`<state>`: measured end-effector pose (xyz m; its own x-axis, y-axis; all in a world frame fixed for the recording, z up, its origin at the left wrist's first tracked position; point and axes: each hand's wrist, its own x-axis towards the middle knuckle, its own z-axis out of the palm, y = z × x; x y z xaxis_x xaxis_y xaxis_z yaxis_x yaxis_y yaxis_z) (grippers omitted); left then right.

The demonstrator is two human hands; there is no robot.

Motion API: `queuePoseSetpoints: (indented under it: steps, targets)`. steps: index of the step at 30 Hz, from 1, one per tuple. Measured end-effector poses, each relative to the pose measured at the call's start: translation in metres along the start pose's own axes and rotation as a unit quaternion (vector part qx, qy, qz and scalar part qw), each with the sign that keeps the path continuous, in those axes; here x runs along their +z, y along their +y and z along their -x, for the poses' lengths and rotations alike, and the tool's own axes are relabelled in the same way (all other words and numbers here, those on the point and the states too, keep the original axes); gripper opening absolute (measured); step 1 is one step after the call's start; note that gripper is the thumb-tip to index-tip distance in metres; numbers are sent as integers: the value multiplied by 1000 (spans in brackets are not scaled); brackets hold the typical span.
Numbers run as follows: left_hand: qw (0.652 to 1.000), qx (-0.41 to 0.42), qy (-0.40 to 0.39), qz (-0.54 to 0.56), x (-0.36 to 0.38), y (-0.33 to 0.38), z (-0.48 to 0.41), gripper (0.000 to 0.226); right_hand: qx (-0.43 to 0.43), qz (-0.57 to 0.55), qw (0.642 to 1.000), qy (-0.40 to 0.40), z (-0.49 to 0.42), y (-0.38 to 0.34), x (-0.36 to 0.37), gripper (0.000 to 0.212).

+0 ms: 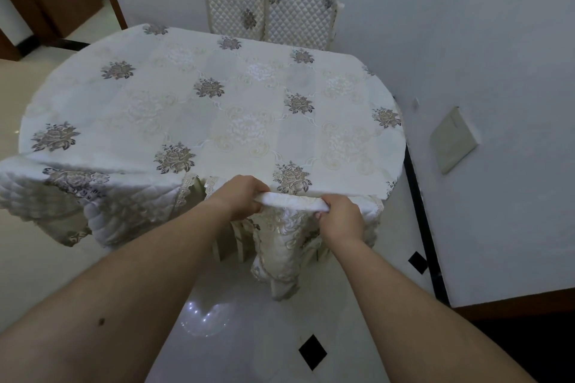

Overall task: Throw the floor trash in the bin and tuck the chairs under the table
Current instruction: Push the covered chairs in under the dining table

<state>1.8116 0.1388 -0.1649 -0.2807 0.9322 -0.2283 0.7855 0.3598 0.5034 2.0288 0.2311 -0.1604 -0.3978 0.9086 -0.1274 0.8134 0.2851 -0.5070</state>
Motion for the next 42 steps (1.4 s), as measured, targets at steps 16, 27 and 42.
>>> queuePoseSetpoints:
  steps: [16,27,42]
  targets:
    - [1000,-15,-8,-22,-1,12,0,14,-31,11,999,-39,-10,7,-8,4]
    - [996,-58,-33,-56,-14,38,23,61,-30,13,992,-124,9,-9,-39,65]
    - [976,31,35,-214,-83,125,112,72,-90,106,989,-46,99,-47,-159,74]
